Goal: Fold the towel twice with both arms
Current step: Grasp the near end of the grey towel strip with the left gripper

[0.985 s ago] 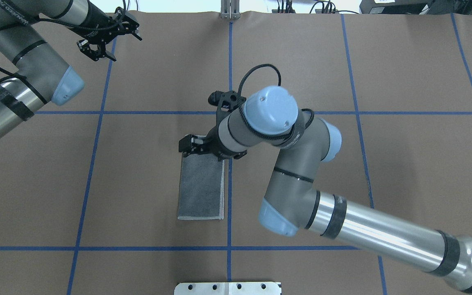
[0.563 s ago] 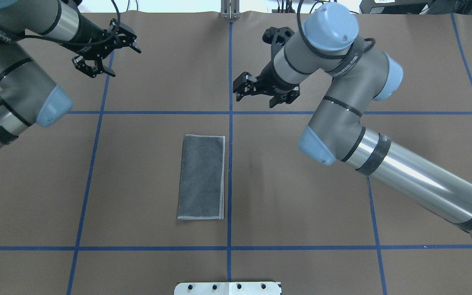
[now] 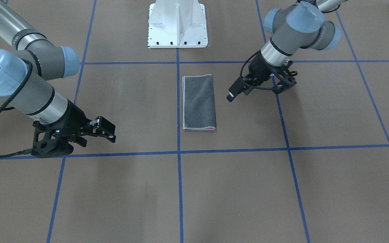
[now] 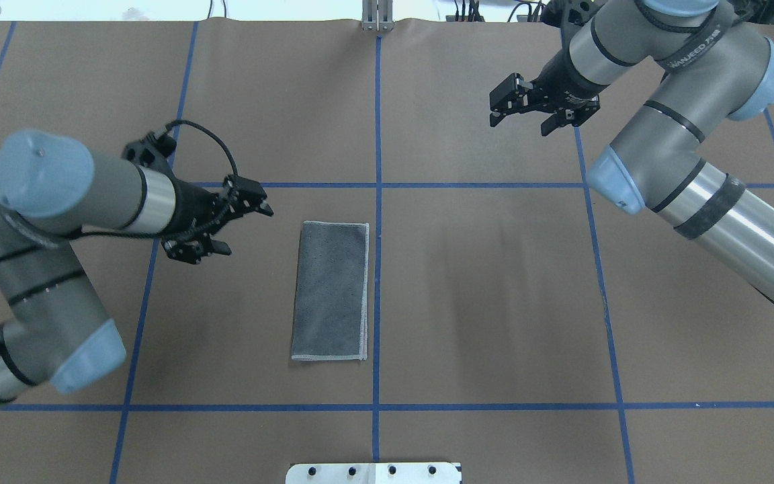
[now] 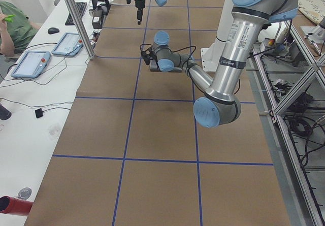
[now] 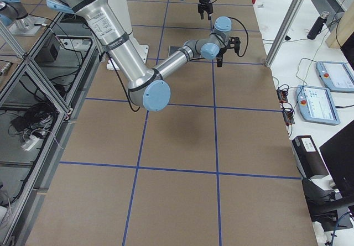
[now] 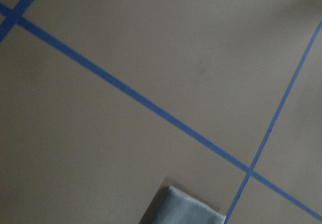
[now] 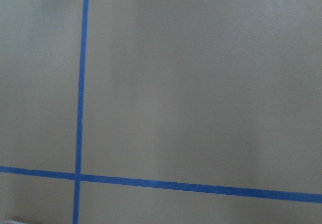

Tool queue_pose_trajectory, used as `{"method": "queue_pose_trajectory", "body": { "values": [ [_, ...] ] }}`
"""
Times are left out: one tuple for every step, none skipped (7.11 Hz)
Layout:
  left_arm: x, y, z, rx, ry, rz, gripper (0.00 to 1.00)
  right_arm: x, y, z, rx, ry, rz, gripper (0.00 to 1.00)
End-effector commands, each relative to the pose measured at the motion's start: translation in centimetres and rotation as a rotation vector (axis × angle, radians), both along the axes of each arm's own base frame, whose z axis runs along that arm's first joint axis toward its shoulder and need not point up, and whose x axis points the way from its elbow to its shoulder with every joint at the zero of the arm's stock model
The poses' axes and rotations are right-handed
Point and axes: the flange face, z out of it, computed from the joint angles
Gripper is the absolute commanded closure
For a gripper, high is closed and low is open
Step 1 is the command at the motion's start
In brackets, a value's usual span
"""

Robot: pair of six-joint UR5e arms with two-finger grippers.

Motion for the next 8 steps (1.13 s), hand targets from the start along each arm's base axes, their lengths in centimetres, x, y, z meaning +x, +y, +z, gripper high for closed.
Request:
{"method": "queue_pose_trajectory", "body": {
  "values": [
    [7.4, 9.1, -0.2, 0.013, -0.011, 0.022, 0.00, 0.9, 0.0, 2.5, -0.019, 0.019, 0.003, 0.00],
    [8.6, 10.4, 0.2, 0.020, -0.023, 0.032, 0.00, 1.2, -0.2, 2.7, -0.015, 0.021, 0.005, 0.00],
    [8.6, 10.6, 0.8, 0.017, -0.033, 0.037, 0.01, 1.2, -0.2, 2.7, -0.015, 0.021, 0.005, 0.00],
    [9.4, 10.6, 1.3, 0.014, -0.044, 0.040, 0.01, 1.2, -0.2, 2.7, -0.016, 0.021, 0.006, 0.00],
    [10.3, 11.7, 1.3, 0.013, -0.045, 0.064, 0.01, 1.2, -0.1, 2.7, -0.020, 0.020, 0.006, 0.00],
    [10.4, 11.8, 1.0, 0.015, -0.040, 0.066, 0.01, 1.2, -0.1, 2.7, -0.020, 0.020, 0.006, 0.00],
    [10.5, 11.8, 1.2, 0.017, -0.045, 0.069, 0.03, 1.2, -0.1, 2.7, -0.021, 0.020, 0.007, 0.00],
    [10.5, 11.8, 1.9, 0.019, -0.056, 0.073, 0.04, 1.2, -0.1, 2.7, -0.021, 0.020, 0.007, 0.00]
  ]
}}
